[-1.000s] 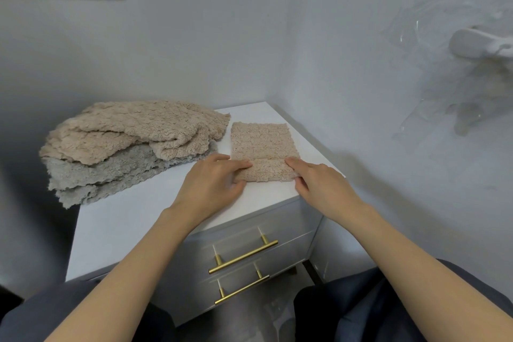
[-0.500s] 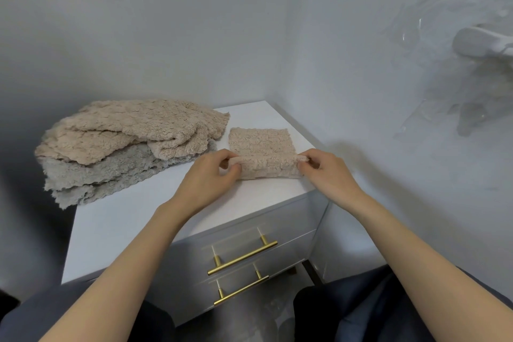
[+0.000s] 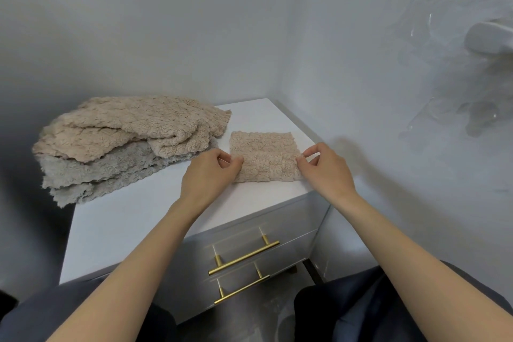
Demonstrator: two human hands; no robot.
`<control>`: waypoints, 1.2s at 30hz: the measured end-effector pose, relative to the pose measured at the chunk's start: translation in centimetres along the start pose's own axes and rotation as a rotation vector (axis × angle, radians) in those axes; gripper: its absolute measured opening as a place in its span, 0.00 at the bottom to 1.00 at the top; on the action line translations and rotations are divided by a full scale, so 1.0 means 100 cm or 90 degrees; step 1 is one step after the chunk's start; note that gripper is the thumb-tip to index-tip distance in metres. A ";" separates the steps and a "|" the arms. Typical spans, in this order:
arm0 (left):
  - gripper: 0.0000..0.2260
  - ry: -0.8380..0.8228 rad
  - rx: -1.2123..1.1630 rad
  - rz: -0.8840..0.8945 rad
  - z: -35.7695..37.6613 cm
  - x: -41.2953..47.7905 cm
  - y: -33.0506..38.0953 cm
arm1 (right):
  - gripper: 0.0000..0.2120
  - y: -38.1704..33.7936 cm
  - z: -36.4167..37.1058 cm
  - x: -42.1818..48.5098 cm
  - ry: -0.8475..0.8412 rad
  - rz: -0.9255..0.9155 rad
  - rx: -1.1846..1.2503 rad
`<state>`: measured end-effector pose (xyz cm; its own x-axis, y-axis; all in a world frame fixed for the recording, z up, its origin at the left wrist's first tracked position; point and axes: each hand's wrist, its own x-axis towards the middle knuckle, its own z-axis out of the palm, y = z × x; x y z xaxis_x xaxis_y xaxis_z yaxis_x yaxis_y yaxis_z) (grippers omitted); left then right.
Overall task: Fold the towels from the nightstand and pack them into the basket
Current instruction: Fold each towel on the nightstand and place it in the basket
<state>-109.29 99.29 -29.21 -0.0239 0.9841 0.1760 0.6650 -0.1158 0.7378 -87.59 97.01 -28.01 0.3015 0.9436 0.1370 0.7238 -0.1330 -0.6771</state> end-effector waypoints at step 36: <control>0.07 0.081 0.082 0.145 0.001 -0.006 0.005 | 0.24 0.002 0.007 -0.025 -0.051 -0.349 -0.423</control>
<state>-108.88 98.67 -28.96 0.0492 0.9090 0.4138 0.7533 -0.3058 0.5823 -88.65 94.81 -29.01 -0.2228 0.9418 0.2519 0.9746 0.2208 0.0364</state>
